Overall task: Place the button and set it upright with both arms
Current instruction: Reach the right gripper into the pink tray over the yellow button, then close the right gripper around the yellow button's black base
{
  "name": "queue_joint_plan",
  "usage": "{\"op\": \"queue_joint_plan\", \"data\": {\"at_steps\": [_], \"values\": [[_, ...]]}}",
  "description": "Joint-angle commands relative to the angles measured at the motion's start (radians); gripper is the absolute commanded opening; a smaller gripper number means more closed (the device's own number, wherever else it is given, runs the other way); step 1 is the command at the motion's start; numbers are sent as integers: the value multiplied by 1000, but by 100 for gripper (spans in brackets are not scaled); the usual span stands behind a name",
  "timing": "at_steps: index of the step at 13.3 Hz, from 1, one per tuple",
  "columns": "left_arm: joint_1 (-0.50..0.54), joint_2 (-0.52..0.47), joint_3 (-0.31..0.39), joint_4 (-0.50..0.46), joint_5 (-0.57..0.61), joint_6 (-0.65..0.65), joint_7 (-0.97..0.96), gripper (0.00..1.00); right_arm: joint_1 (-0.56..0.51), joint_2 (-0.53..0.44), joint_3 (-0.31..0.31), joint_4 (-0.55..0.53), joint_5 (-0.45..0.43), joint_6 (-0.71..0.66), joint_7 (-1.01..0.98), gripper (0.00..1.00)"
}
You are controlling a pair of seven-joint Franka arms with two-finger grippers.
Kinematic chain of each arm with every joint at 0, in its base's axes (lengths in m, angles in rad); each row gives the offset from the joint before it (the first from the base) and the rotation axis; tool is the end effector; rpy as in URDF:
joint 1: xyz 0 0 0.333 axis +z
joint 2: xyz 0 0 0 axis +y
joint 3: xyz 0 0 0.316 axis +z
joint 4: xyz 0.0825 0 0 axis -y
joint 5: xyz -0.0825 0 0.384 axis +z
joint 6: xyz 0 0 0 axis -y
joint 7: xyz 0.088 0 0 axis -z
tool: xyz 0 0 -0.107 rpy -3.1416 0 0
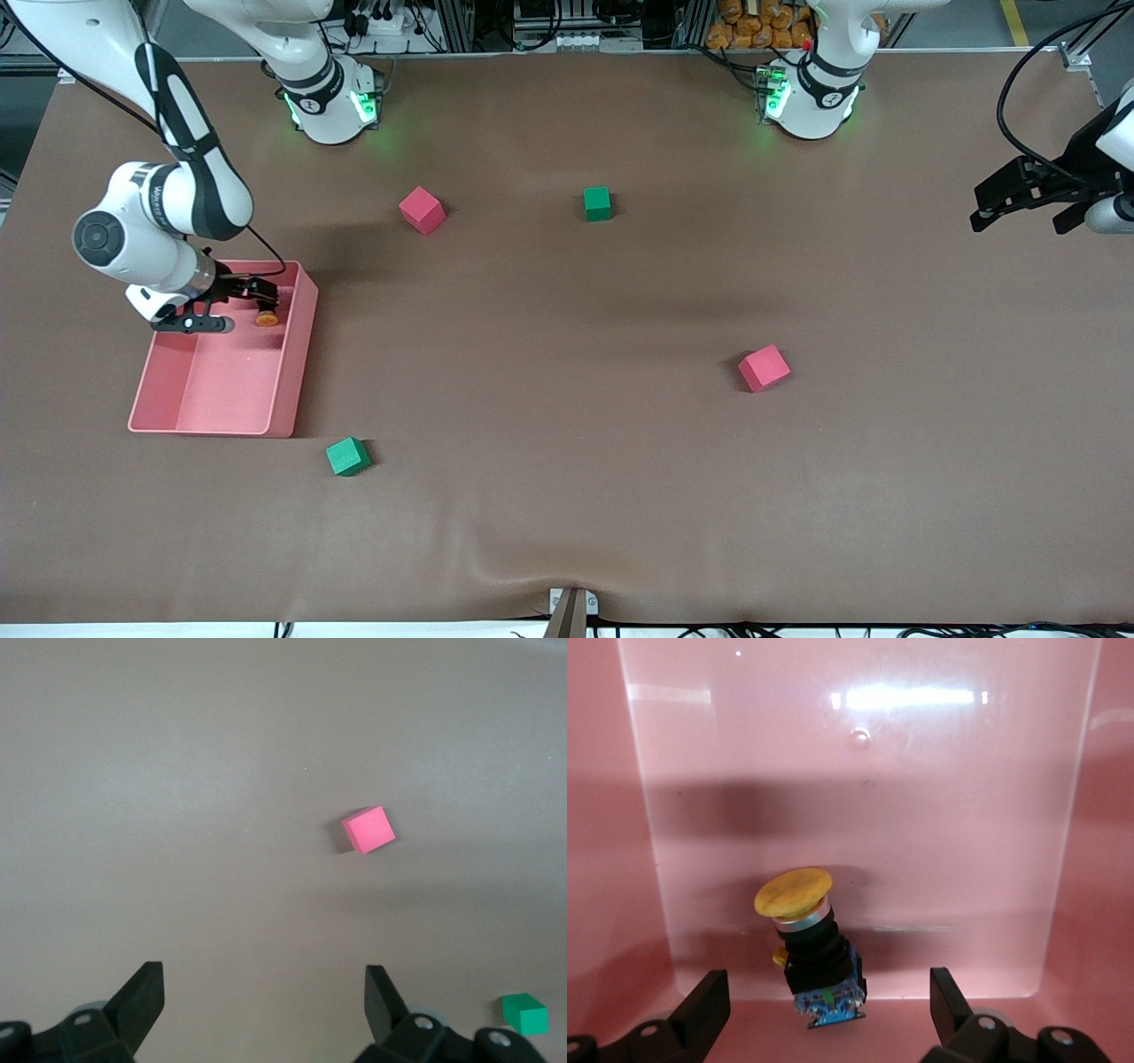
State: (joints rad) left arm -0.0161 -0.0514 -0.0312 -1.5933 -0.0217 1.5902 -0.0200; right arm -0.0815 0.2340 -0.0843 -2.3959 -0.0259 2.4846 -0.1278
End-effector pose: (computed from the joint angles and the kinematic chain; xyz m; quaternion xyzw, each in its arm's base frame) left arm 0.5399 -0.0283 0.6438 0.9996 -0.0137 0.0238 0.0109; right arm 0.4783 -0.0813 0.2086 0.9972 -0.0077 -0.0740 0.0062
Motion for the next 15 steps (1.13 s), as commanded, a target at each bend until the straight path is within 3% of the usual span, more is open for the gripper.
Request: {"op": "queue_joint_plan", "data": {"at_steps": [1,5,14,15], "values": [[2,8,-3,18,-4,-9,-1,100,-3,54,-2,-11,-17,60,-3,100],[2,8,-3,18,-4,-9,-1,100,-3,123,-2,-11,-14,135,7,100],[2,8,-3,18,-4,-9,-1,100,-4,160,-2,-5,-5,165,10,100],[2,8,-3,18,-4,-9,-1,100,-3,160,-2,-2,-5,168,10,80]]}}
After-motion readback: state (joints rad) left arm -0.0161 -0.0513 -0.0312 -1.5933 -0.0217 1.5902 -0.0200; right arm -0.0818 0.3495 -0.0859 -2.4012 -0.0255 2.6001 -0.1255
